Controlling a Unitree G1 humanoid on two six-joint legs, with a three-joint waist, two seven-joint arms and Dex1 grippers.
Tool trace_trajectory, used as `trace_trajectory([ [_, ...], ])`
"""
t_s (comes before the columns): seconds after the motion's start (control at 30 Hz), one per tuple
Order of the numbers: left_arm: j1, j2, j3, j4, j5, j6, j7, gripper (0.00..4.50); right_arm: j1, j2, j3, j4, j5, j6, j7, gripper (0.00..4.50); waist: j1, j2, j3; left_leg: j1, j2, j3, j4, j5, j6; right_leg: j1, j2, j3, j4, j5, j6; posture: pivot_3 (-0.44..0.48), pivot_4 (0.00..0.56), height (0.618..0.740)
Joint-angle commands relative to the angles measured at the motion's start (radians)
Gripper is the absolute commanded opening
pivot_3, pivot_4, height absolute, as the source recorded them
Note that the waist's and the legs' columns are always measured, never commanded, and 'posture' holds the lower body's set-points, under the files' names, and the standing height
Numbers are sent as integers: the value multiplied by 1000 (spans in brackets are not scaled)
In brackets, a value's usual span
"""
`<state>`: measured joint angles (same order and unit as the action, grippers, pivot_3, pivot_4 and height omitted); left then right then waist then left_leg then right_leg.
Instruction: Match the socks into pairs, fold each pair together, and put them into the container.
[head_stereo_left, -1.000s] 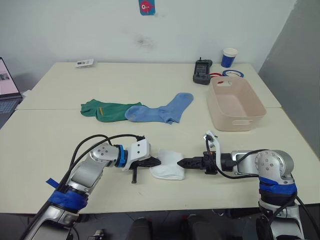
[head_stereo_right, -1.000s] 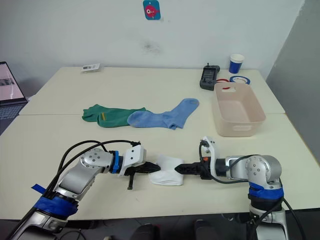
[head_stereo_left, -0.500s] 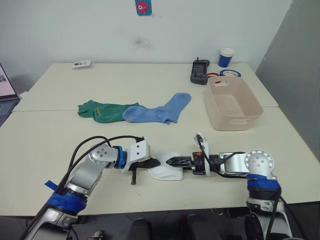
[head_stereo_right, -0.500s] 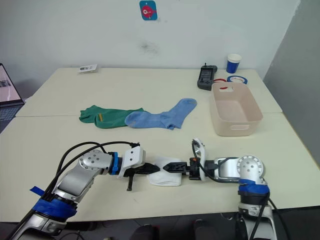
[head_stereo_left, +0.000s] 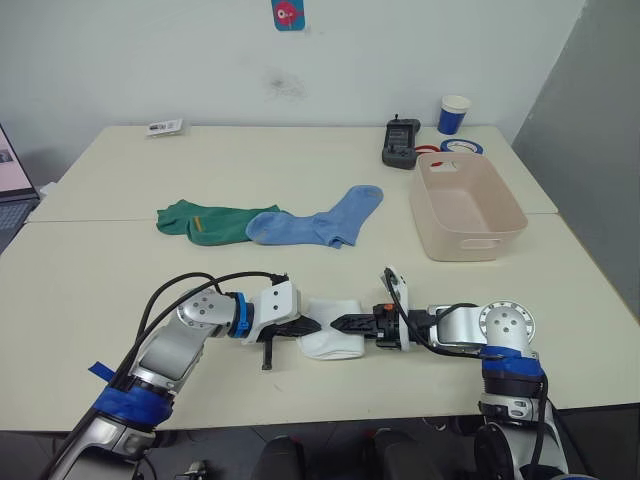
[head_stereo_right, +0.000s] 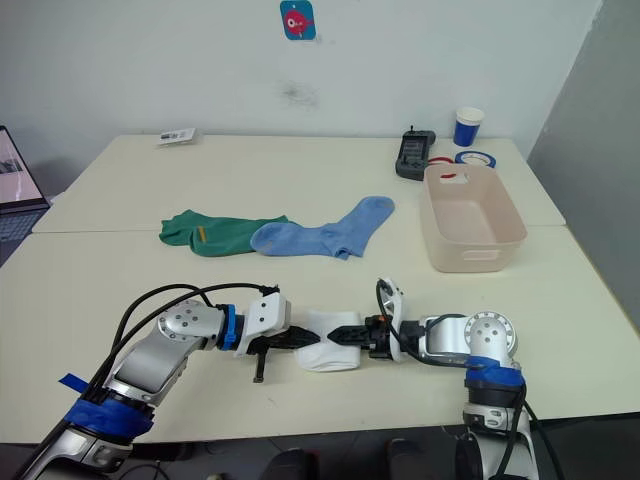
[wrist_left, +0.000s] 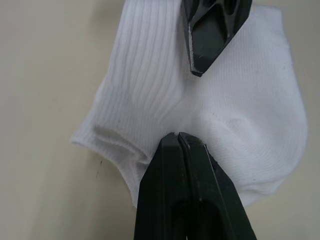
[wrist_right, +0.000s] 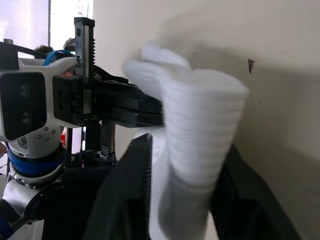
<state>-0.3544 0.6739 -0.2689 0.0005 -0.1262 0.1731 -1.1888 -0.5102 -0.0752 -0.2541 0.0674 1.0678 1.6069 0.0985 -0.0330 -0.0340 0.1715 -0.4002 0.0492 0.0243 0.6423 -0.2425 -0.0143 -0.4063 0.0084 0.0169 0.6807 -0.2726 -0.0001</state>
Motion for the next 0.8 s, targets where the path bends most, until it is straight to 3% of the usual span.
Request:
trace_trajectory([
  [0.03, 17, 9, -6, -9, -8, 9, -20, 0, -5, 4, -27, -23, -4, 8, -34, 400, 0, 0, 0, 0, 0, 0, 0, 0, 0, 0, 0, 0, 0, 0, 0, 0, 150, 740],
  [0.07, 16, 9, -3, -10, -14, 11, -23, 0, -2, 2, -26, -26, -6, 8, -32, 59, 0, 0, 0, 0, 0, 0, 0, 0, 0, 0, 0, 0, 0, 0, 0, 0, 150, 740],
  [0.13, 12, 7, 11, -12, -44, 12, -37, 0, 2, 0, -24, -36, -4, 8, -28, 23, 0, 0, 0, 0, 0, 0, 0, 0, 0, 0, 0, 0, 0, 0, 0, 0, 150, 740],
  [0.23, 5, -3, 61, -46, -149, 75, -68, 531, 3, -1, -26, -46, -2, 8, -29, 0, 0, 0, 0, 0, 0, 0, 0, 0, 0, 0, 0, 0, 0, 0, 0, 0, 150, 740],
  [0.37, -19, 28, 177, -158, -351, 261, -91, 1712, 1, -28, -36, -86, 13, 8, -19, 0, 0, 0, 1, -2, 2, -1, 0, 0, 0, -1, 0, -1, 0, 0, 0, 0, 150, 740],
  [0.63, -75, 104, 242, -245, -388, 296, -75, 4290, -28, -85, -135, -257, 85, 7, -7, 0, 0, 0, 1, -2, -1, -1, 0, 0, 0, -1, 0, -1, -1, 0, 0, 0, 150, 740],
  [0.67, -87, 97, 246, -246, -393, 303, -63, 4478, -37, -87, -156, -274, 98, 7, -10, 0, 0, 0, 1, -2, -1, -1, 0, 0, 0, -1, 0, -1, -1, 0, 0, 0, 150, 740],
  [0.8, -128, 69, 247, -243, -404, 318, -24, 4478, -45, -137, -180, -379, 121, -5, 1, 0, 1, 0, 1, -1, -1, -1, -1, 0, 0, -1, 1, 0, -1, 0, 0, 0, 150, 740],
])
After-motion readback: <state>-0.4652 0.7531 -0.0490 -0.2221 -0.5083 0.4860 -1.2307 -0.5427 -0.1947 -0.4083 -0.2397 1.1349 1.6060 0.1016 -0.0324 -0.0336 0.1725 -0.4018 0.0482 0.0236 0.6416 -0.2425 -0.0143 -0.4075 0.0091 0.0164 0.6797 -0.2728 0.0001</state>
